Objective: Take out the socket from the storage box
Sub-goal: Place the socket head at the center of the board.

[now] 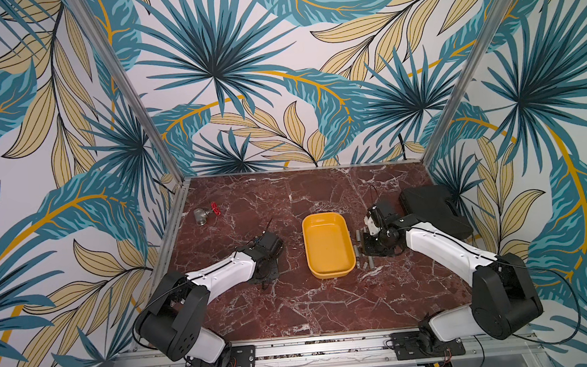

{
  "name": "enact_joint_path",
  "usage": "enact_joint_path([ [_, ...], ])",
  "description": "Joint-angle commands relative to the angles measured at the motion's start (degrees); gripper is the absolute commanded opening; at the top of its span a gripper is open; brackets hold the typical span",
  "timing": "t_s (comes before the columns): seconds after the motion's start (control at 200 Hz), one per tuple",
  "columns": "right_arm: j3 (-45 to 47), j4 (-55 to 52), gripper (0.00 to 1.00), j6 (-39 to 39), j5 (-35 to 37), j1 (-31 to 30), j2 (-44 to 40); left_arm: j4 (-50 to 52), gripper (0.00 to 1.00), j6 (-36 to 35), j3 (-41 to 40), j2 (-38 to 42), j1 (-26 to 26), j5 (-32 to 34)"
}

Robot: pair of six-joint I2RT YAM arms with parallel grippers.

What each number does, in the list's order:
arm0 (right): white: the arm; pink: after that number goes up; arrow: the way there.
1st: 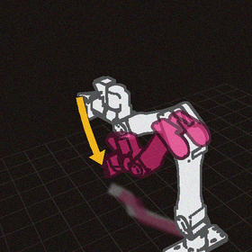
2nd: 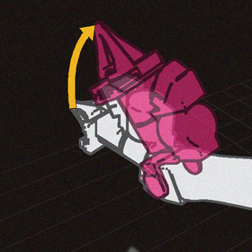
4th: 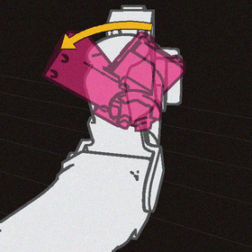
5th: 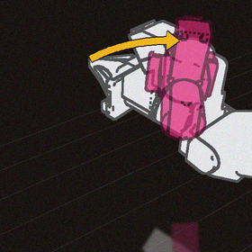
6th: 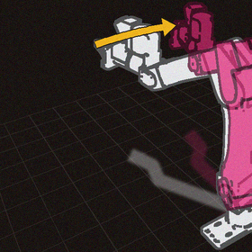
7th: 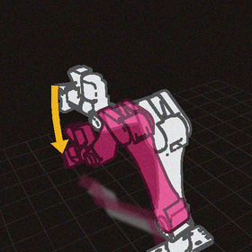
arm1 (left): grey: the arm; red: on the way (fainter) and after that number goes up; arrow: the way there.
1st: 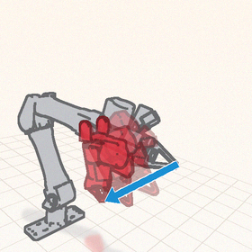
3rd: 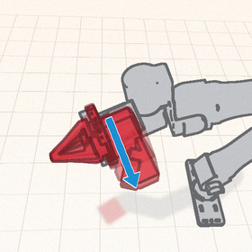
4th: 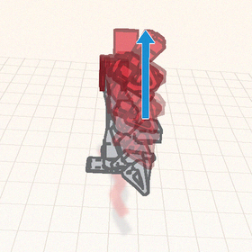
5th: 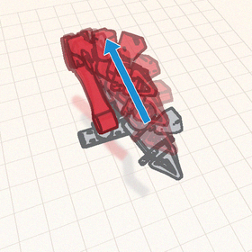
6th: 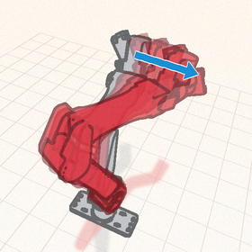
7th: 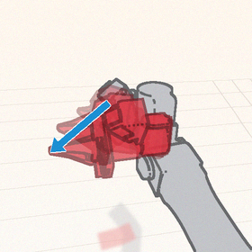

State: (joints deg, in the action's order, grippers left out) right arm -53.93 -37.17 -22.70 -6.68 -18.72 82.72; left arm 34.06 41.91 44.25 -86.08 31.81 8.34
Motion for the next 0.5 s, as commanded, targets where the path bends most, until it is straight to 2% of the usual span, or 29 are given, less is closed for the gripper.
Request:
enact_joint_path([
  [0.0, 0.9, -0.6, 0.26, -0.2, 0.6, 0.2, -1.2, -0.3, 0.32, 0.0, -1.2, 0.8, -0.3, 0.4],
  [0.496, -0.9, -1.9, 0.26, 0.4, 0.7, 0.2, -0.9, 1.2, 0.36, -0.2, -1.0, 3.3, -0.4, 1.6],
])
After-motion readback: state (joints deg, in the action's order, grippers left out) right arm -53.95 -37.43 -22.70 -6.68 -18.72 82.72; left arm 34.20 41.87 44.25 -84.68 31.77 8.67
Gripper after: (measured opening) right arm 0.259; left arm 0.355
